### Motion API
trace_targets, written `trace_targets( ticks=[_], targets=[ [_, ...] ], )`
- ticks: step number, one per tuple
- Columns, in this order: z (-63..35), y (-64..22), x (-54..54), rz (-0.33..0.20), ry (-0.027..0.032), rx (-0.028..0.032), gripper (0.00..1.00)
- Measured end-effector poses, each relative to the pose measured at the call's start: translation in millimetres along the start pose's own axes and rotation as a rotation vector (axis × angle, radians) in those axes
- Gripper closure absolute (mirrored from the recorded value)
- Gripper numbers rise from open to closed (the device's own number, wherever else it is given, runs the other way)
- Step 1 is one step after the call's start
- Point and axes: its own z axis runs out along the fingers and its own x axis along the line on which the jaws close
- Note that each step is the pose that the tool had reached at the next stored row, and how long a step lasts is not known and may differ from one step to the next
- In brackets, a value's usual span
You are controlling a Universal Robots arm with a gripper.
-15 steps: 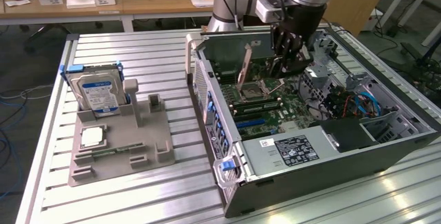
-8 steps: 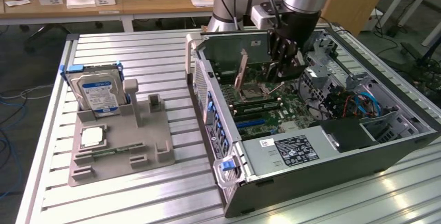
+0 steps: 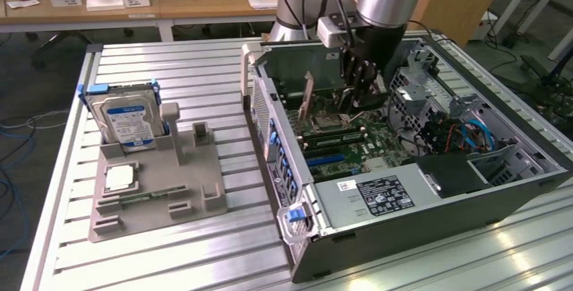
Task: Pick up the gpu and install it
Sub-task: 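Insert the gpu into the slot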
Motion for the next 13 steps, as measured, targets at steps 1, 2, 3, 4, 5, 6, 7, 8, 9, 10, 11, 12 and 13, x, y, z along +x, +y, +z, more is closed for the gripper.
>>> trace_targets(
  ticks=[1,2,3,4,5,6,7,8,9,10,11,12,13],
  targets=[
    [1.7,0.0,0.8,0.0,-0.0002,0.0001,0.72],
    [3.3,0.2,2.3,0.0,-0.0003,0.0,0.72],
    [4.7,0.2,3.9,0.0,-0.0006,0.0,0.72],
    [6.0,0.3,6.0,0.0,-0.0014,0.0001,0.72],
    [7.0,0.3,8.0,0.0,-0.0025,0.0,0.72],
    [8.2,0.3,9.3,0.0,-0.0049,0.0001,0.72],
    [9.2,0.4,10.4,0.0,-0.007,0.0002,0.72],
    [10.5,0.7,10.7,0.0,-0.0077,0.0002,0.72],
    [11.7,1.4,10.8,0.0,-0.0076,0.0002,0.72],
    [13.0,3.0,10.8,0.0,-0.0075,0.0001,0.72],
    [14.5,5.0,10.8,0.0,-0.0076,0.0001,0.72],
    [16.1,7.0,10.8,0.0,-0.0076,0.0001,0.72],
    [17.9,8.9,10.9,0.0,-0.0076,0.0001,0.72]
  ],
)
